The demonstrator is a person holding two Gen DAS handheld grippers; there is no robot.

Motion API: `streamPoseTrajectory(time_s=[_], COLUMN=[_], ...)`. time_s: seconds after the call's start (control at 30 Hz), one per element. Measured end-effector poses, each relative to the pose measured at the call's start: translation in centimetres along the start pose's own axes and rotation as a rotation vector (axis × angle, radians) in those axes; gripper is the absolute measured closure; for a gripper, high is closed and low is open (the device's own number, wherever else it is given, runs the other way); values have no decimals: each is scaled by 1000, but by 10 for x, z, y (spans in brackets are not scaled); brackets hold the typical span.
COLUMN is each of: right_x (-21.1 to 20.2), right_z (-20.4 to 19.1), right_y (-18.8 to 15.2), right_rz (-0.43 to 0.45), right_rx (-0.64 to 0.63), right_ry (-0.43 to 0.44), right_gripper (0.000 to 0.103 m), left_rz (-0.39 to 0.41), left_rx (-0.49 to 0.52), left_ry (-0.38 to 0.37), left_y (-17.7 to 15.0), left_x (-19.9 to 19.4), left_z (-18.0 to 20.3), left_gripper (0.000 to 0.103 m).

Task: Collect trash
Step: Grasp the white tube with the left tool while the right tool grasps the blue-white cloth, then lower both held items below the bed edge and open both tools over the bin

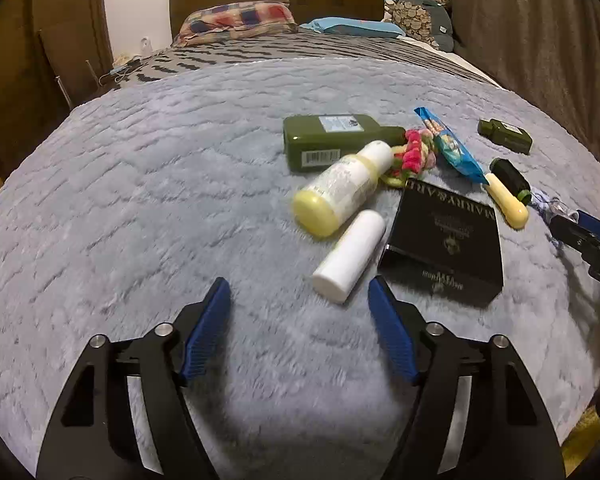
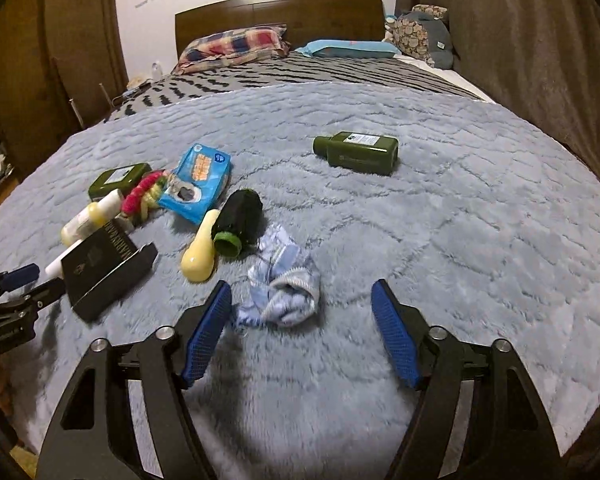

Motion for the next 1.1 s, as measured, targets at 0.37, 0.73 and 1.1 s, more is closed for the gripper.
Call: streamPoseTrajectory(time_s=[0.37,0.73,1.1], right_x=[6,-30,-85], right_z=[-10,-5,-23], right_y=[3,-13,-58], right_rz=[6,27,26], right_rx=[-49,-54,-85], right_ry=[-11,6,73], right_gripper=[72,75,75], left_rz=[-9,15,64], left_rx=[37,59,75], left_ry=[-37,-13,-20], left_y=[12,-11,-55], left_x=[14,-19,-86], left_z=[16,19,31], left_gripper=[73,80,82])
Point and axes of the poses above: each gripper's, at about its wrist camera, not at the fingertips, and x roughly the way its jaws point, z to its right, y to its top, the point moved 6 cm from there along x, roughly the way its jaws point, and after that the axes turned 3 degrees about -x, right-handed, at the moved point
